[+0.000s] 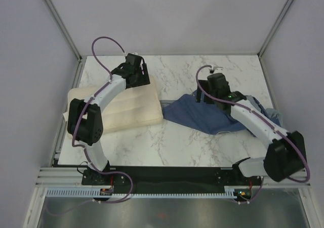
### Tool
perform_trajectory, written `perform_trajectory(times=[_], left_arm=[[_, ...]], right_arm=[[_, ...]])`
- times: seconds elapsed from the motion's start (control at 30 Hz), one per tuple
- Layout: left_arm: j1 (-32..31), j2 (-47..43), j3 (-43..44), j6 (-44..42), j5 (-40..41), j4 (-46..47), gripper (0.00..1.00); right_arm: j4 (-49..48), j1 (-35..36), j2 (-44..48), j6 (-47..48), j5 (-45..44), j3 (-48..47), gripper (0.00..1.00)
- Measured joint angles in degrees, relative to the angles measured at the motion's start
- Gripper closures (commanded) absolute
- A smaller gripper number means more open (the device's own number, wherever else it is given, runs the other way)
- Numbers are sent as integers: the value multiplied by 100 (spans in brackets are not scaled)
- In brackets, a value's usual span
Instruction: Put the pillow into the pillowcase
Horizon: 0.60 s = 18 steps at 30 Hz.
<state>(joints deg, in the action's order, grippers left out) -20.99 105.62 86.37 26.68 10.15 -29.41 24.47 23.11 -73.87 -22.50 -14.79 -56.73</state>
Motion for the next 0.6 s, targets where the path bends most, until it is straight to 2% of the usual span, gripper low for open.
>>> perform_trajectory(times=[0.2, 0.33, 0.4, 0.43, 0.5, 0.53, 0.57, 0.6], left_arm=[[-203, -1032, -487, -85, -275, -101, 20], [-328, -1735, -850, -98, -409, -87, 20], [-354, -1987, -990, -98, -463, -96, 20], [-352, -2057, -1023, -98, -485, -94, 20], [-350, -2098, -1056, -98, -544, -90, 20], [-350, -2098, -1082, -98, -581, -74, 20], [-350, -2096, -1123, -98, -603, -74, 20], [-352, -2096, -1178, -96, -625, -79, 20]], right_arm=[[-374, 590, -2059, 227, 162, -1165, 2], [-573, 658, -2933, 236, 122, -1620, 3], [-645, 658, -3281, 232, 11, -1790, 18], [-671, 658, -3423, 225, -59, -1860, 35], [-734, 658, -3637, 216, -160, -1923, 64], [-734, 658, -3674, 195, -188, -1915, 91], [-732, 658, -3683, 197, -214, -1882, 100], [-789, 664, -3648, 168, -234, -1814, 100]])
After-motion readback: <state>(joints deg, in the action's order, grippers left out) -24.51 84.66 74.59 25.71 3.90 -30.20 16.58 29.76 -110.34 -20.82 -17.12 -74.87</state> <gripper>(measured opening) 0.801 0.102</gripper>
